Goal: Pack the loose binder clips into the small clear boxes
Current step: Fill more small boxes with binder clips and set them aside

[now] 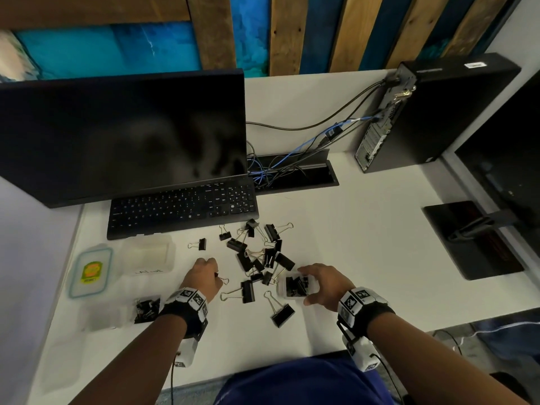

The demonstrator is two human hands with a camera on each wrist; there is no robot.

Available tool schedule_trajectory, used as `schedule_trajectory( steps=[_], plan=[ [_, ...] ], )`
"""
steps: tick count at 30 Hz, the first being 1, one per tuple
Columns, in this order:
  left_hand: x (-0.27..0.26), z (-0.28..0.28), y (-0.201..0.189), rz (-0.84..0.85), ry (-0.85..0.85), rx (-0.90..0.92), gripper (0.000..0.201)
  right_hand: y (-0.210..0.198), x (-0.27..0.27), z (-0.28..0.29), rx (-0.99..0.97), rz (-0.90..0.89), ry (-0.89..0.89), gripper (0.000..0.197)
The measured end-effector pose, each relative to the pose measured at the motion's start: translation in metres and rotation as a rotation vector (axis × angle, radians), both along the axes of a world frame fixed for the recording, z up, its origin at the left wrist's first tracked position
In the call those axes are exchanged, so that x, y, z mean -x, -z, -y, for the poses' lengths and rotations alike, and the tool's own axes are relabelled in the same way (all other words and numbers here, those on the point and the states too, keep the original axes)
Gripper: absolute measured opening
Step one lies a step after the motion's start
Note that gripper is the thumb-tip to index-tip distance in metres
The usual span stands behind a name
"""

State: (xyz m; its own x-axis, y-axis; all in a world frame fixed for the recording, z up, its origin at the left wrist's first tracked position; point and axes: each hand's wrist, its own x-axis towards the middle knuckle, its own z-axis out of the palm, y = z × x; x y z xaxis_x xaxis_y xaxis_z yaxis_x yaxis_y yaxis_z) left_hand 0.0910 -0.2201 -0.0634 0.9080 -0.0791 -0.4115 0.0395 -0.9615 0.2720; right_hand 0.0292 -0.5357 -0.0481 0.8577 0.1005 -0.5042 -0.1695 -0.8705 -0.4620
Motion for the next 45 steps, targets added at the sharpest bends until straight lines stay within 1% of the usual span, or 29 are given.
schedule_trajectory(
  steps=[5,7,9,10,12,14,17,19,21,23,27,29,32,35,37,39,42,45],
  plan=[
    [-0.004,0.005,-0.016,-0.001,-0.028,0.056,0.011,0.001,-0.002,0.000,-0.006,-0.009,-0.004,0.080],
    [-0.005,0.016,-0.032,0.047,-0.034,0.139,0.006,0.001,-0.002,0.001,-0.013,-0.018,-0.001,0.080],
    [-0.002,0.036,-0.051,0.110,0.026,0.286,0.005,0.001,-0.003,0.001,-0.019,-0.023,0.007,0.080],
    [0.000,0.050,-0.061,0.113,0.082,0.349,0.006,0.001,-0.002,0.002,-0.019,-0.023,0.010,0.080],
    [0.007,0.080,-0.072,0.064,0.189,0.410,0.008,0.001,-0.003,0.002,-0.017,-0.026,0.016,0.081],
    [0.012,0.108,-0.071,0.013,0.263,0.400,0.009,0.000,-0.002,0.000,-0.021,-0.029,0.024,0.081],
    [0.016,0.134,-0.059,-0.048,0.349,0.307,0.009,-0.002,-0.002,-0.001,-0.025,-0.032,0.019,0.082],
    [0.017,0.141,-0.051,-0.077,0.364,0.251,0.010,-0.003,-0.001,-0.001,-0.029,-0.036,0.015,0.082],
    [0.018,0.145,-0.044,-0.081,0.366,0.245,0.010,-0.003,-0.001,-0.001,-0.024,-0.030,0.011,0.083],
    [0.020,0.148,-0.040,-0.078,0.371,0.256,0.008,-0.004,-0.002,-0.001,-0.024,-0.027,-0.002,0.082],
    [0.020,0.152,-0.035,-0.049,0.369,0.261,0.009,-0.005,-0.003,0.002,-0.034,-0.031,-0.028,0.071],
    [0.019,0.152,-0.032,-0.033,0.387,0.264,0.009,-0.005,-0.003,0.002,-0.036,-0.025,-0.022,0.072],
    [0.017,0.147,-0.029,-0.019,0.355,0.292,0.018,-0.006,-0.002,0.001,-0.038,-0.023,-0.015,0.077],
    [0.012,0.137,-0.029,-0.089,0.294,0.323,0.015,-0.007,-0.001,0.002,-0.036,-0.015,-0.016,0.077],
    [0.011,0.133,-0.032,-0.159,0.291,0.328,0.020,-0.007,-0.001,0.002,-0.031,-0.015,-0.012,0.078],
    [0.014,0.133,-0.034,-0.194,0.343,0.275,0.024,-0.007,-0.002,0.001,-0.035,-0.020,-0.003,0.080],
    [0.021,0.140,-0.036,-0.132,0.453,0.184,0.020,-0.006,-0.001,0.000,-0.045,-0.022,0.001,0.080],
    [0.021,0.147,-0.039,-0.105,0.442,0.154,0.017,-0.006,-0.001,0.001,-0.041,-0.017,0.011,0.082]
  ],
)
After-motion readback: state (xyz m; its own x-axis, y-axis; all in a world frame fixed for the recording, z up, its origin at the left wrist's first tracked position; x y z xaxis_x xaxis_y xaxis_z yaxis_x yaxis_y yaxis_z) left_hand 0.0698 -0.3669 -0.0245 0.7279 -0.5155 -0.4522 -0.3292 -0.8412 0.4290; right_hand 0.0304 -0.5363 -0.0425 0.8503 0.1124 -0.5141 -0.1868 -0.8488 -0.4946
